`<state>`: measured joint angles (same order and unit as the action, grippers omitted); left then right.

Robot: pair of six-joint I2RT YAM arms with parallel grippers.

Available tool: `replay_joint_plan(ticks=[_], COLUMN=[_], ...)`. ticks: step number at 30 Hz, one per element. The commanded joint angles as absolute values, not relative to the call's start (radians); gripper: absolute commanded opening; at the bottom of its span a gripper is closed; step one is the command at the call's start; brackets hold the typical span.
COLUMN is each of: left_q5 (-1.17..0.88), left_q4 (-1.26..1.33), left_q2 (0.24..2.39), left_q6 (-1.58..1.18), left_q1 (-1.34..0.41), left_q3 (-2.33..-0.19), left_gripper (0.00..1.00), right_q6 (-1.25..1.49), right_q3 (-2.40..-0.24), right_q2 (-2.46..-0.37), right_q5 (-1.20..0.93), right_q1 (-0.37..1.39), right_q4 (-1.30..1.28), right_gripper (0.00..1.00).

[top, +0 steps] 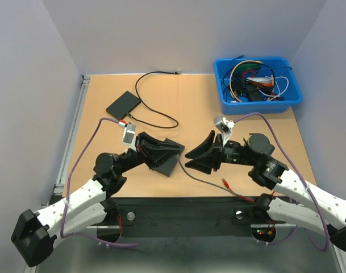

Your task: Insert the plug into the switch port

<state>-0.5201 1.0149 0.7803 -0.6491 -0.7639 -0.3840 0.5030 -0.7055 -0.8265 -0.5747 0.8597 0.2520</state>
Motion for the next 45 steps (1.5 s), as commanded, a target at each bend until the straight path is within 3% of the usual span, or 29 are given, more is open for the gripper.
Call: replay_joint_plan(ticks=[1,11,29,39,41,45], left_q5=[-0.565,-0.566,-0.545,-0.534,-0.529,-0.515], left_q4=[1.118,1.161,1.196,1.198,1.195,1.175], left_q2=[0.73,0.762,0.801,0.805,0.811,0.819], left_q6=[-0.676,-0.709,-0.73,-0.732,-0.732,-0.729], left_q1=[-0.764,-0.764,-0.764,-0.764,-0.764,-0.764], left_q3=[-0.376,-0.383,-0.37,-0.367,-0.367,-0.371], left_gripper=[0.0,0.0,0.0,0.0,0.0,0.02], right_q6=[0.523,0.538,0.575,0.589,0.591,0.592], right_q3=[-0.712,-0.719,-0.724,-0.71,-0.703,-0.681], right_q2=[-0.837,-0.896,-0.956,-0.962,-0.962,-0.959], right_q5=[-0.664,-0.612,-0.577,-0.589,-0.595,-0.591], right_q1=[0.867,0.867,0.867,0.867,0.867,0.868], right_q4=[0.334,0.388,0.46,0.488,0.497,0.505], right_gripper=[0.49,0.48,0.33,0.17,0.08,0.01])
